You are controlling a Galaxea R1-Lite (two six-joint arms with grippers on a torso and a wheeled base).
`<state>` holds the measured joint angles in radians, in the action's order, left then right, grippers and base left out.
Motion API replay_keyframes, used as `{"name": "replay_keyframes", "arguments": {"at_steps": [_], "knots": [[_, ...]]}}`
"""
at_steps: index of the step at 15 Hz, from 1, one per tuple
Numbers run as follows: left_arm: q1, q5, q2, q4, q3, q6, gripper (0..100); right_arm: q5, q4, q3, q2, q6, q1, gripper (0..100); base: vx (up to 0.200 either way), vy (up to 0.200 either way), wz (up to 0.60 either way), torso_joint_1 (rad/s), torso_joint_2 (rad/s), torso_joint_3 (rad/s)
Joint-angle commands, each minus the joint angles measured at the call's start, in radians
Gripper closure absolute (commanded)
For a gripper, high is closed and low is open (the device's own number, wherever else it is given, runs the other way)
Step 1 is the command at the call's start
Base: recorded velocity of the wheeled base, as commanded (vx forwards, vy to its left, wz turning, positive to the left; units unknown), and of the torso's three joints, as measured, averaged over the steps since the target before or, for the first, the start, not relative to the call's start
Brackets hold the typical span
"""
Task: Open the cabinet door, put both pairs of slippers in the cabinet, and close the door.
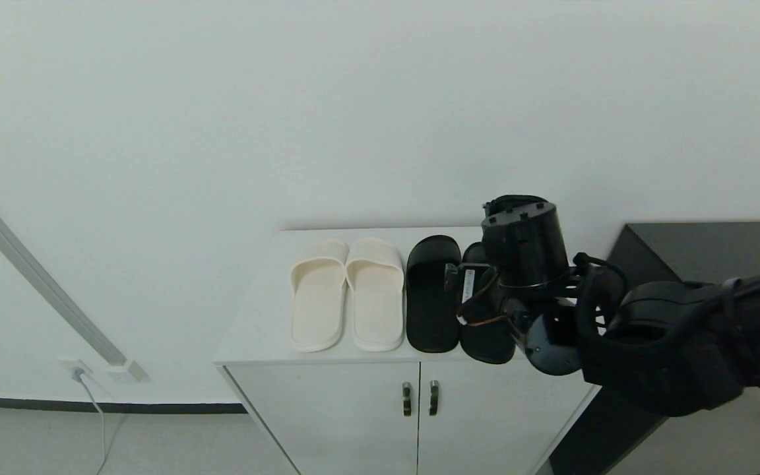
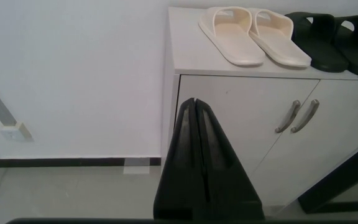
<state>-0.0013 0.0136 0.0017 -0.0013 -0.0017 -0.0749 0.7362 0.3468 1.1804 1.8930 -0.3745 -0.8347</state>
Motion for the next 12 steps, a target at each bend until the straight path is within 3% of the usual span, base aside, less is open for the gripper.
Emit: {"name": "replay_keyframes", "arguments": {"at_steps": [1,12], "knots": [[0.000,0.000,0.001,0.000,0.000,0.000,100,0.008,0.026,0.036,0.095,0.000,-0.003,0,0.000,0.000,0.00,0.000,0.00,0.000],[0.000,0.000,0.001,0.000,0.000,0.000,100,0.028,0.184,0.096,0.255,0.051,0.055,0,0.000,0.000,0.00,0.000,0.00,0.000]]}}
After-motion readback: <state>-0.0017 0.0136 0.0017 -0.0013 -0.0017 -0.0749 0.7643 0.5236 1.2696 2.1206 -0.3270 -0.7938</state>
